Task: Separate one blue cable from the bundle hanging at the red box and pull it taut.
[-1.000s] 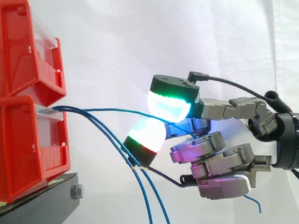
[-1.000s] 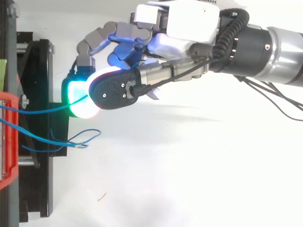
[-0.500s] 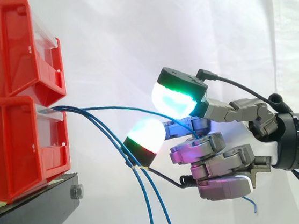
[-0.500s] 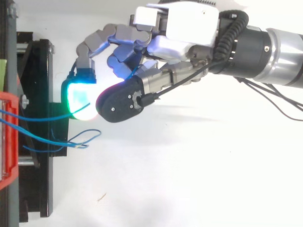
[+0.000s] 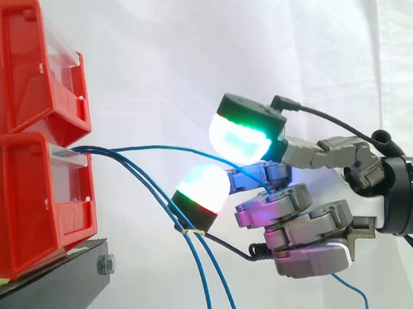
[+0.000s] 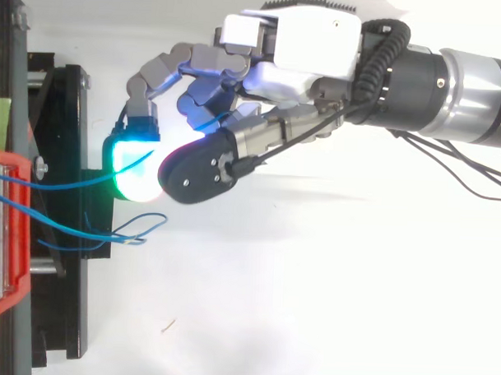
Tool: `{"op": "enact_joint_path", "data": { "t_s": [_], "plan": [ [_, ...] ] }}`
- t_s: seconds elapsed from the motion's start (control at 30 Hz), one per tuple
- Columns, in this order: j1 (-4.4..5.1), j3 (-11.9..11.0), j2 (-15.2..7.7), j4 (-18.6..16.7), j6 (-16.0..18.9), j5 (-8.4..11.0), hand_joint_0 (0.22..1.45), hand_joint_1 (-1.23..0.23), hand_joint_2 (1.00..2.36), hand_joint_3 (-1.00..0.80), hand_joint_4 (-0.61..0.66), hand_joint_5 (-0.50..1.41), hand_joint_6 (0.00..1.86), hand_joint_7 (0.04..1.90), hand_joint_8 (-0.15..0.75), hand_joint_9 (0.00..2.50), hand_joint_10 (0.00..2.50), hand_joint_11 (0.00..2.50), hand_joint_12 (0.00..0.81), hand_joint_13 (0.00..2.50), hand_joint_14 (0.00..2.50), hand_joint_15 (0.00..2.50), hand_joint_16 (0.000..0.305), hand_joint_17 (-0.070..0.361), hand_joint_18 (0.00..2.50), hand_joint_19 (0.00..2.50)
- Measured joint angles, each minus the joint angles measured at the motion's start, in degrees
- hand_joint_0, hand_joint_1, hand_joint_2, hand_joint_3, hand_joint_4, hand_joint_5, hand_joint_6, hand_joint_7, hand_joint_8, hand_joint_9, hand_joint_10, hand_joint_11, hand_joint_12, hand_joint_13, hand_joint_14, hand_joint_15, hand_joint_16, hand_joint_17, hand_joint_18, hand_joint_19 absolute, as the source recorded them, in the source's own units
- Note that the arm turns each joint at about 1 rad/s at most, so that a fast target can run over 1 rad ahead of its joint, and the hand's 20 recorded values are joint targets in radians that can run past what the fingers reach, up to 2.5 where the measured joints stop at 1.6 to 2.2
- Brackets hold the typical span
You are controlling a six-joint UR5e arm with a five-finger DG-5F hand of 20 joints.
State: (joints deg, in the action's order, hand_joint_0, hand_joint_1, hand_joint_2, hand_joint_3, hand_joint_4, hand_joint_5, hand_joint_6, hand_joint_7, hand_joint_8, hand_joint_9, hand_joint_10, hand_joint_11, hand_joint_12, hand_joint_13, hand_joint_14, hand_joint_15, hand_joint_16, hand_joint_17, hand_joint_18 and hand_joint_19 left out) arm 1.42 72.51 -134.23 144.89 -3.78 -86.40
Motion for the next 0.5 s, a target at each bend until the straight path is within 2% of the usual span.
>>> {"op": "enact_joint_path", "data": {
  "t_s": [0.07,0.13,0.27,0.3,0.37,0.4,0.5],
  "plan": [
    [0.01,0.00,-0.01,0.00,0.00,0.00,0.58,-0.28,1.00,-0.50,0.14,-0.20,0.82,0.96,0.340,0.82,2.50,1.76,0.390,1.39,2.50,1.01,0.049,0.109,1.80,0.98],
    [0.01,0.00,-0.01,-0.02,0.00,0.00,0.62,-0.37,1.01,-0.41,0.14,-0.20,0.81,0.97,0.337,0.83,2.50,1.78,0.388,1.39,2.50,1.02,0.047,0.107,1.79,0.98],
    [0.03,0.00,-0.03,-0.04,0.00,0.00,0.61,-0.54,1.02,-0.23,0.15,-0.20,0.81,0.98,0.330,0.79,2.50,1.82,0.398,1.36,2.50,1.09,0.048,0.109,1.76,1.04],
    [0.02,0.00,-0.04,-0.04,0.00,0.00,0.61,-0.61,1.02,-0.18,0.17,-0.21,0.82,0.95,0.342,0.77,2.50,1.78,0.406,1.38,2.50,1.06,0.052,0.118,1.80,0.97],
    [0.01,0.00,-0.05,-0.08,0.00,0.00,0.62,-0.63,1.02,-0.18,0.18,-0.21,0.83,0.94,0.342,0.76,2.50,1.73,0.406,1.37,2.50,1.05,0.054,0.121,1.80,0.93],
    [0.01,0.00,-0.05,-0.08,0.00,0.00,0.60,-0.63,1.02,-0.22,0.17,-0.21,0.83,0.96,0.331,0.74,2.50,1.77,0.402,1.35,2.50,1.07,0.050,0.112,1.76,1.02],
    [0.00,0.00,-0.04,-0.03,0.00,0.00,0.60,-0.63,1.01,-0.31,0.16,-0.21,0.83,0.96,0.326,0.72,2.50,1.78,0.398,1.33,2.50,1.07,0.049,0.110,1.75,1.05]
  ]
}}
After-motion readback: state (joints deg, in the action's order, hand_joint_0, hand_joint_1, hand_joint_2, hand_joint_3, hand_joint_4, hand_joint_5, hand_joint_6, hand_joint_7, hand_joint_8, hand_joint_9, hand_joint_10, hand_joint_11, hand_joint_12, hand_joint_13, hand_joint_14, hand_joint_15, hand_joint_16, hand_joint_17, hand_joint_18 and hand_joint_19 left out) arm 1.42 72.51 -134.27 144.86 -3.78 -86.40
